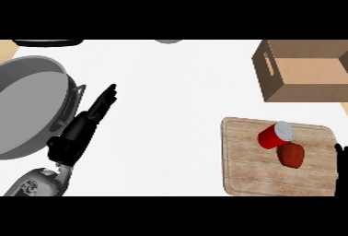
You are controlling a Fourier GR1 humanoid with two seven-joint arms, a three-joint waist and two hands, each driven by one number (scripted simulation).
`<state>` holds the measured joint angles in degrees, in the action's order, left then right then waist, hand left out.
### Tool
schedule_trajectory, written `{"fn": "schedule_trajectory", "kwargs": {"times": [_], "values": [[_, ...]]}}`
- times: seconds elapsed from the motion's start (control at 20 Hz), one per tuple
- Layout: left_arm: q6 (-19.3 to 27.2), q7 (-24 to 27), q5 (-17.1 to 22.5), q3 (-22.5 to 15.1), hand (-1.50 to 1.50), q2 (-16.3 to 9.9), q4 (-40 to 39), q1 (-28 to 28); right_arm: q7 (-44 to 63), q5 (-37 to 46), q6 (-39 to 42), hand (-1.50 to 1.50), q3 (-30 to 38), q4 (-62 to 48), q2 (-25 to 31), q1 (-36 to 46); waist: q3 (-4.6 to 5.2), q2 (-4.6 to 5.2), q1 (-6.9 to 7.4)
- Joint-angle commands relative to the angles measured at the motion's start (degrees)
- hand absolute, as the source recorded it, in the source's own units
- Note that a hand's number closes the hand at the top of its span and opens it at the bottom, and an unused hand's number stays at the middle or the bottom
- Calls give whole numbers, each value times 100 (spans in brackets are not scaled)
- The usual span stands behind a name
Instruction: Pick the bell pepper from the cutting board and place it in the cardboard box
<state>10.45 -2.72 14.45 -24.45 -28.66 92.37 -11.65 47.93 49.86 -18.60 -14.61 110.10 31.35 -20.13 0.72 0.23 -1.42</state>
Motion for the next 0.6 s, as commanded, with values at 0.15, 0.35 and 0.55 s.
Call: {"fn": "schedule_trajectory", "kwargs": {"times": [0.15, 0.35, 0.55], "values": [[12, -68, -234, -189, 0, 449, -376, -351, 2581, 551, 2092, -150, -666, 1401, -696, 972, -51, 0, 156], [-197, -109, -195, 126, 0, 644, -840, -844, 2669, 562, 2400, -150, -517, 1146, -1162, 1514, -65, -4, 123], [-181, 187, -389, 87, 0, 692, -688, -340, 2793, 613, 2838, -150, -333, 1021, -1402, 1900, -65, -16, 154]]}}
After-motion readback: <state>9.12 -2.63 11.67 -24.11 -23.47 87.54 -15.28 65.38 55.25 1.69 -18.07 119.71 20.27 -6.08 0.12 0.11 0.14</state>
